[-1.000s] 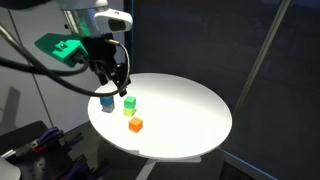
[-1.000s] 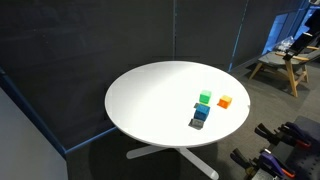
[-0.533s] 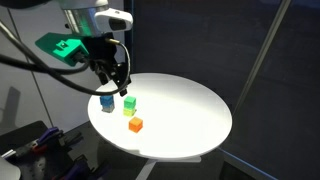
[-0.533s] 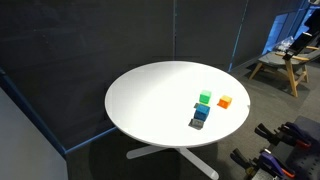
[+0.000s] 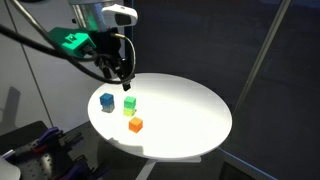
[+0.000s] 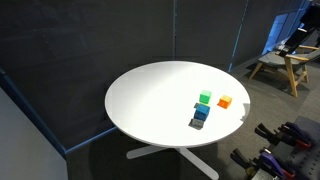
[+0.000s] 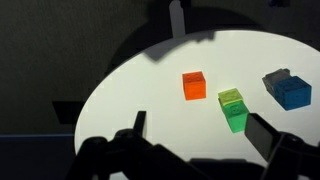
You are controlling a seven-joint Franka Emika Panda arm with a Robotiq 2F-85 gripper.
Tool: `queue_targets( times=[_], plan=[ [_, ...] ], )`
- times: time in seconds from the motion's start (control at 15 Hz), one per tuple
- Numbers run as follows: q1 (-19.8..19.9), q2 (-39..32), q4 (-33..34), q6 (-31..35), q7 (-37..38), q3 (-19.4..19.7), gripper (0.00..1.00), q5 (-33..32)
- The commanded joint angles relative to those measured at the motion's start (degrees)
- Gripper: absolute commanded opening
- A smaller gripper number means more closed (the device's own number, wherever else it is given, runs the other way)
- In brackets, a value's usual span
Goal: Put the orange cube on the green cube
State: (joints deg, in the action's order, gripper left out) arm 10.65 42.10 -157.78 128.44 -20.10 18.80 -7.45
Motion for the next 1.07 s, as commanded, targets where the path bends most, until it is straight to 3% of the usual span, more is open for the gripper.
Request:
queue_targets(
  times=[0.0, 1.0],
  plan=[
    [-1.51, -3.27, 4.63, -3.39, 0.93, -1.12, 1.00, 2.49],
    [-5.66, -19.08, 22.72, -15.16, 1.47, -5.07, 1.00, 7.06]
  ],
)
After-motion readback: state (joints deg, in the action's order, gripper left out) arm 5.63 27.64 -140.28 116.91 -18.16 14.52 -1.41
